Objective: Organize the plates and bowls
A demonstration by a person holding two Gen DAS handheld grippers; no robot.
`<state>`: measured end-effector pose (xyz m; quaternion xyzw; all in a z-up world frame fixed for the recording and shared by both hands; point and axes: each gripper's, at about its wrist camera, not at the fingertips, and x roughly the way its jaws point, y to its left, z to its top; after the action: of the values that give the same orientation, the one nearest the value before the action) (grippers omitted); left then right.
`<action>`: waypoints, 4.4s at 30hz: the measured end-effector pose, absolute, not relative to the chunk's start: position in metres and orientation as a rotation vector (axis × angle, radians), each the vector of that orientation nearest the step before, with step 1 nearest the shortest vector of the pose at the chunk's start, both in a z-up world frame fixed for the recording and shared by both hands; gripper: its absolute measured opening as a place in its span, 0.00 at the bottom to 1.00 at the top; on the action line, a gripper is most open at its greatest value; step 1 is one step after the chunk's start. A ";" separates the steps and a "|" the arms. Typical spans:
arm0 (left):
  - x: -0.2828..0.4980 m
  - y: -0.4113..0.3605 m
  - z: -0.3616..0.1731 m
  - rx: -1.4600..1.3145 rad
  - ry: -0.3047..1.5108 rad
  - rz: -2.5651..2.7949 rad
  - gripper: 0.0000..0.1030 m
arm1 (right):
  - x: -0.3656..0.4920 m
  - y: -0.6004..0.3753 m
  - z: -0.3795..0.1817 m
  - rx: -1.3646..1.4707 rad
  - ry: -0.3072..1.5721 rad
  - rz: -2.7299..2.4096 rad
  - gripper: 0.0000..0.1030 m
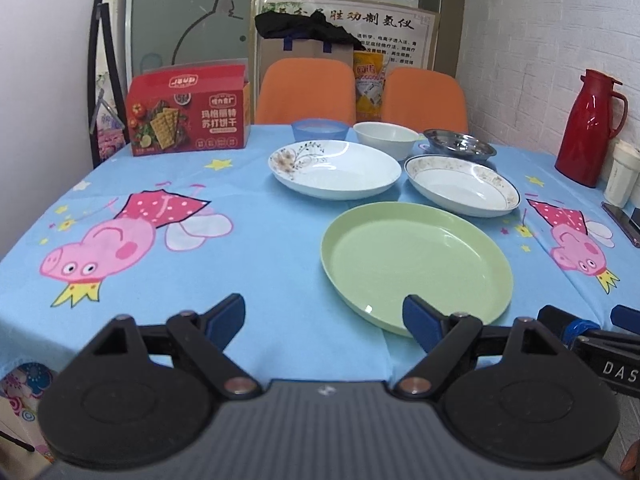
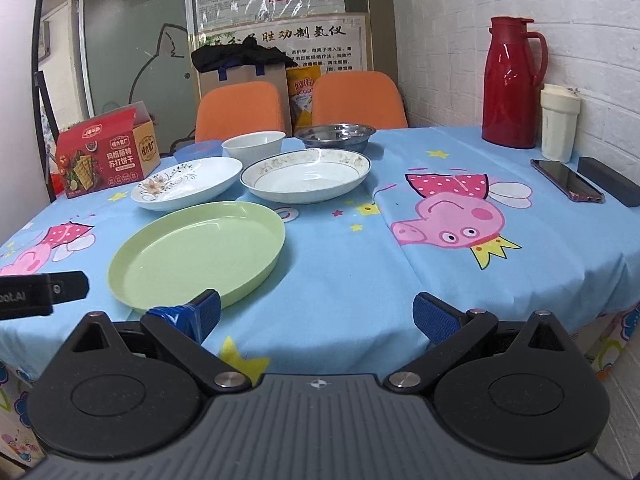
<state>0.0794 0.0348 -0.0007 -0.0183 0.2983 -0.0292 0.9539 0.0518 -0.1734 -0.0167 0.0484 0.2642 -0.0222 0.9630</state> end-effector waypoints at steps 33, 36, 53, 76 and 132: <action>0.204 0.027 -0.022 0.052 0.873 -0.278 0.60 | 0.171 -0.146 -0.034 -0.049 0.732 0.248 0.86; 0.203 0.023 -0.021 0.044 0.873 -0.259 0.53 | 0.171 -0.138 -0.034 -0.059 0.735 0.274 0.83; 0.193 0.106 -0.002 -0.004 0.832 -0.022 0.39 | 0.168 -0.052 -0.027 0.001 0.683 0.412 0.84; 0.222 0.144 0.019 -0.084 0.729 -0.083 0.72 | 0.198 -0.095 0.004 0.005 0.655 0.249 0.85; 0.382 0.104 -0.015 -0.029 0.854 -0.221 0.55 | 0.345 -0.057 -0.035 -0.130 0.680 0.368 0.88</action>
<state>0.3818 0.1039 -0.0146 -0.0141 0.4135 -0.1069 0.9041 0.3454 -0.0574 -0.0351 -0.0634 0.3315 0.1795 0.9241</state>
